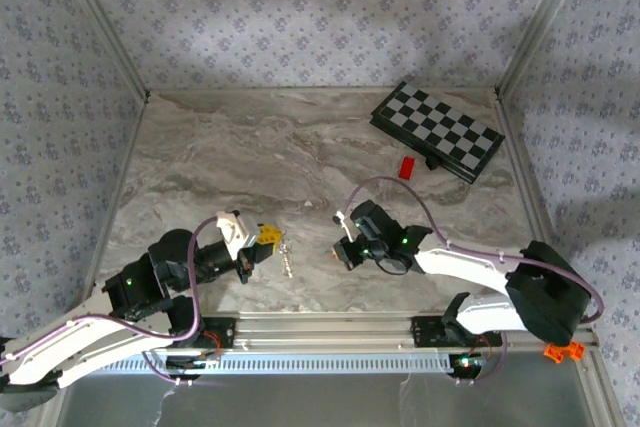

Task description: Put the keys on the keyring

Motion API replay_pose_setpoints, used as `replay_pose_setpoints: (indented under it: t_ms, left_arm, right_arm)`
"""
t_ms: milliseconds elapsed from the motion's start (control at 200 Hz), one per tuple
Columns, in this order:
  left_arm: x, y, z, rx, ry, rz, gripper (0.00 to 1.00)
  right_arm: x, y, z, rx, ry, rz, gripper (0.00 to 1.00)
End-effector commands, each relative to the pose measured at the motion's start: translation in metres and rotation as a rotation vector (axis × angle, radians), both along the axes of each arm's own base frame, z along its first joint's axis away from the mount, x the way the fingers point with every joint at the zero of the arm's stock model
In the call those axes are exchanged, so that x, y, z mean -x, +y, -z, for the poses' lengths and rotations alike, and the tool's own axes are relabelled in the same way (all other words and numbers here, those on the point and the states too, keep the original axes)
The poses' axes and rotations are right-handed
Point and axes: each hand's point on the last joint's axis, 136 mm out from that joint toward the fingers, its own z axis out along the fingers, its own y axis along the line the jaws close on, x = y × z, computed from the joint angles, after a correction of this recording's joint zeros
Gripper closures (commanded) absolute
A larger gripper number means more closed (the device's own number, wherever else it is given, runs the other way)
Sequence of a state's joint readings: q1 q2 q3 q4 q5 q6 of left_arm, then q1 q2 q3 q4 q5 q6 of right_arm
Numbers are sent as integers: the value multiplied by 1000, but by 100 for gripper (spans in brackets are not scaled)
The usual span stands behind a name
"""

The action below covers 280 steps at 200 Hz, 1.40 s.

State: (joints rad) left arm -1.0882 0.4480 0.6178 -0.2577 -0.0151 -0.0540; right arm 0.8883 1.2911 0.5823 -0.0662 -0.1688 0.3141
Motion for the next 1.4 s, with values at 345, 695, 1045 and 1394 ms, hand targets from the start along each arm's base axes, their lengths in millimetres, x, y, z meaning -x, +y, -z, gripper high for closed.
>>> replay_pose_setpoints:
  t_ms: [345, 695, 1045, 1394]
  left_arm:
    - [-1, -3, -16, 52, -19, 6, 100]
    - [-3, -4, -13, 47, -15, 4, 100]
    - [-4, -5, -10, 45, -10, 1, 100]
    - [-4, -5, -10, 48, -12, 2, 100]
  right_arm:
    - [24, -20, 29, 123, 157, 79, 100]
    - [39, -31, 41, 144, 232, 104, 88]
    - [35, -38, 22, 198, 271, 89, 72]
    - [36, -29, 27, 245, 306, 40, 72]
